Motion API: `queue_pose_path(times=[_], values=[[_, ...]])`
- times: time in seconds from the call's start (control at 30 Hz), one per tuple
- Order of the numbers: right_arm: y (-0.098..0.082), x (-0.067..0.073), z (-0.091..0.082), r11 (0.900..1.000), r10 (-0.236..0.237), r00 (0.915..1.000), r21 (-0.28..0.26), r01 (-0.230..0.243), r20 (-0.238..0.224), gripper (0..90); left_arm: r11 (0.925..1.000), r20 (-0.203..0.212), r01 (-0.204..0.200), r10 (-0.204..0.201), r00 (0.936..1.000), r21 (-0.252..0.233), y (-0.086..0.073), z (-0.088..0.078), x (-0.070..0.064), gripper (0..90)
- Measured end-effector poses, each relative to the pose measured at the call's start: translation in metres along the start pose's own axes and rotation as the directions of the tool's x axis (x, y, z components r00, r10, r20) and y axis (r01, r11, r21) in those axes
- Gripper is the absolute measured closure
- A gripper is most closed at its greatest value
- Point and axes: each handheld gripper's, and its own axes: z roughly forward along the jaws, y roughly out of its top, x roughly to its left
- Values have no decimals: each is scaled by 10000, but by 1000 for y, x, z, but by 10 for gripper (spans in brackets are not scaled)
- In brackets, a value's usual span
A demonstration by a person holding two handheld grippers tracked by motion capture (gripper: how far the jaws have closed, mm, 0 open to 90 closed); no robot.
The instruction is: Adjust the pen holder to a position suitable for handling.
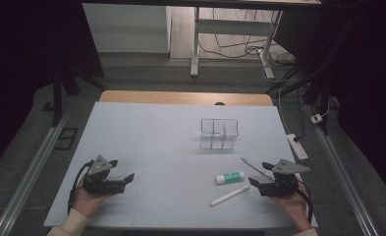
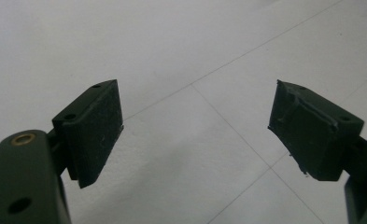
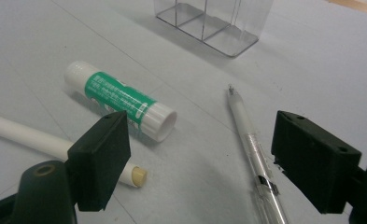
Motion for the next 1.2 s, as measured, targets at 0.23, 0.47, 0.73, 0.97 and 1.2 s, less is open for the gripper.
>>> queue_pose_path(times=[0.23, 0.47, 0.73, 0.97, 1.2], values=[[0, -1, 1, 9999, 107, 9999, 102, -106, -126, 219, 9999, 40, 16, -16, 10000, 108, -1, 3, 0, 173], [2, 0, 2, 9996, 223, 9995, 165, -219, -221, 228, 10000, 37, 39, -39, 10000, 66, -1, 1, 0, 173], [6, -1, 7, 9992, 295, 9994, 261, -291, -159, 232, 9999, 23, 109, -109, 9999, 16, 0, -1, 2, 174], [12, -1, 9, 9992, 286, 9994, 278, -280, -199, 235, 9998, 65, 190, -191, 9998, 38, 0, 0, 3, 175], [21, -2, 11, 9990, 374, 9991, 233, -370, -189, 240, 9997, 87, 235, -235, 9997, 71, 0, 0, 4, 176]])
